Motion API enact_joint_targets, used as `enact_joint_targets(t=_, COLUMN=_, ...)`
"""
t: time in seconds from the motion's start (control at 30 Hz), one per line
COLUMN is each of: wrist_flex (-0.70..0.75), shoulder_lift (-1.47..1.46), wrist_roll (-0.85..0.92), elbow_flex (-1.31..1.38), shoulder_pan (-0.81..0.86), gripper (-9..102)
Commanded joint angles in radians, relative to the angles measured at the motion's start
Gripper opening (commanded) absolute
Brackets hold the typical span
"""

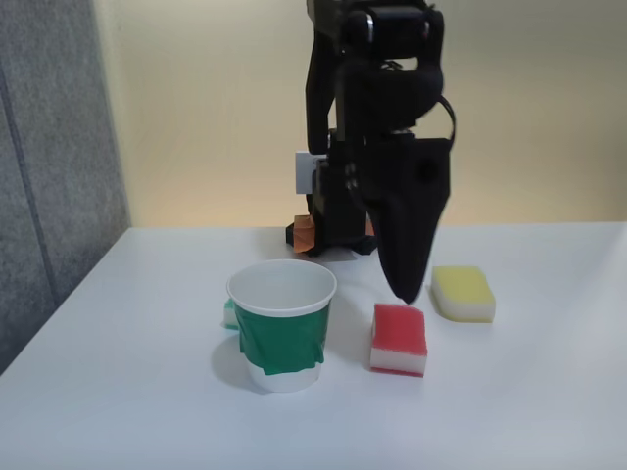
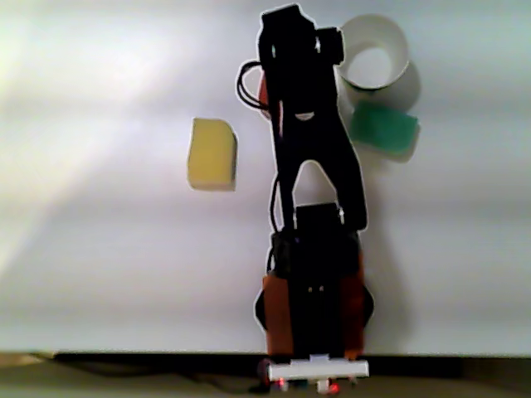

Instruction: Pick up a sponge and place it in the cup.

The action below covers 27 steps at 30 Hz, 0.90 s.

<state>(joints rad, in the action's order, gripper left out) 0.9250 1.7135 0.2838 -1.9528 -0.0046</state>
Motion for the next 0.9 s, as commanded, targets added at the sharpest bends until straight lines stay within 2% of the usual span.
enact_joint_targets(t=0.0, wrist_flex=-0.044, shoulder_lift=0.003, wrist_roll=0.002, elbow_flex=0.017, shoulder_pan=-0.018, gripper=4)
enact_joint_targets(t=0.17, wrist_flex=-0.138, shoulder_lift=-0.005, wrist_roll=0.002, elbow_flex=-0.051, shoulder_pan=-0.055, gripper=4)
enact_joint_targets(t=0.33, wrist_flex=-0.204, shoulder_lift=0.038, wrist_roll=0.006, elbow_flex=-0.135, shoulder_pan=-0.087, gripper=13)
enact_joint_targets(t=0.5, wrist_flex=-0.242, shoulder_lift=0.114, wrist_roll=0.011, elbow_flex=-0.216, shoulder_pan=-0.110, gripper=28)
enact_joint_targets(t=0.63, wrist_flex=-0.276, shoulder_lift=0.158, wrist_roll=0.101, elbow_flex=-0.278, shoulder_pan=-0.114, gripper=36)
enact_joint_targets(t=0.87, wrist_flex=-0.310, shoulder_lift=0.160, wrist_roll=0.155, elbow_flex=-0.327, shoulder_pan=-0.137, gripper=39)
